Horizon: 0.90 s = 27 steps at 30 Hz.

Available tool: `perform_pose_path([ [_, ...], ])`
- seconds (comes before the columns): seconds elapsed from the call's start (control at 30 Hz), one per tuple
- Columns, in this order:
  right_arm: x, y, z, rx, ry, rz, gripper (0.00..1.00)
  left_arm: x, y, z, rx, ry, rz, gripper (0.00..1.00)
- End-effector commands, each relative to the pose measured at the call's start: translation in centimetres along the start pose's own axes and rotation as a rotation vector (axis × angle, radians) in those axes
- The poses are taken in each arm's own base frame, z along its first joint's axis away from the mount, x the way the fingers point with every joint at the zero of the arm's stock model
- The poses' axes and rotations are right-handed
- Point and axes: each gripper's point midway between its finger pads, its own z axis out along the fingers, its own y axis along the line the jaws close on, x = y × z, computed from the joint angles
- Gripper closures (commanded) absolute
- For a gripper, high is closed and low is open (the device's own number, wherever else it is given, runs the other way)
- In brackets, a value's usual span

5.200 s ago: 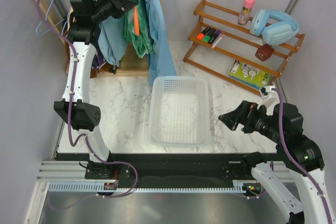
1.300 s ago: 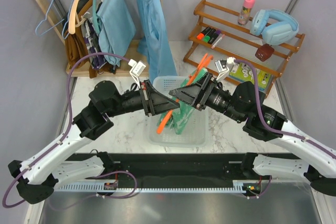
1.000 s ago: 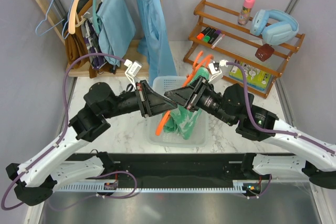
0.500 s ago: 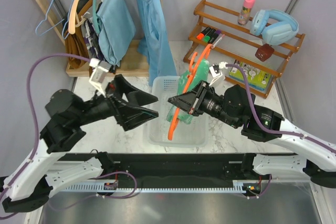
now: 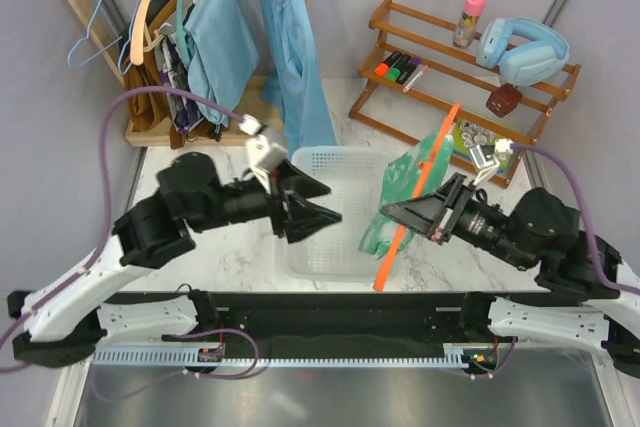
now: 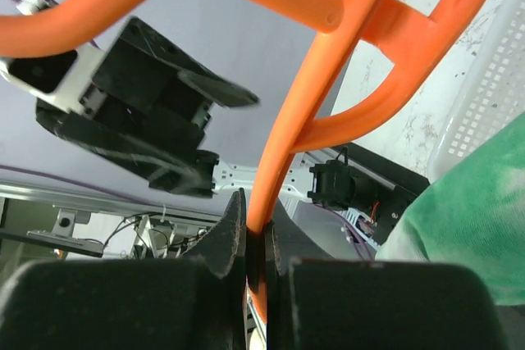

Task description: Remove the trousers from the hanger

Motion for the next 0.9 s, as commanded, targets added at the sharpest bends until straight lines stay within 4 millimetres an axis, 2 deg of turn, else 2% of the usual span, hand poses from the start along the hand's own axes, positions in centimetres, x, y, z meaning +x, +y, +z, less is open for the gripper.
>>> perform_pose_path([
  [0.0,-3.1,2.6,-3.5,-0.094,-0.107,0.051,1.0,0.9,-1.9,2.0,-0.011,-0.02,0.188,0.31],
  [0.2,-3.6,3.5,-6.6,-0.156,-0.101,0.099,1.0,3.6,-5.2,4.5,0.006,-0.049,0.274,0.28],
  [0.3,-4.0,3.2,-8.1,-0.154,-0.112,0.105,1.0,3.8,-6.6,4.8,0.049,-0.077,0.27,0.28],
  [0.4,-4.2,3.5,-9.1,-0.175,-0.115,0.124,1.0,3.9,-7.7,6.1,0.054,-0.07,0.272,0.24],
  [0.43,-4.2,3.6,-9.3,-0.182,-0.112,0.128,1.0,4.9,-8.2,7.0,0.051,-0.045,0.278,0.23],
  [0.53,-4.4,4.0,-9.7,-0.196,-0.115,0.13,1.0,5.2,-8.3,8.4,0.026,-0.032,0.311,0.19],
  [0.67,-4.7,5.4,-10.2,-0.25,-0.11,0.139,1.0,4.8,-8.3,9.0,0.011,-0.034,0.309,0.2],
  [0.87,-4.9,7.2,-9.6,-0.284,-0.103,0.096,1.0,3.4,-9.8,8.5,0.079,-0.062,0.284,0.21],
])
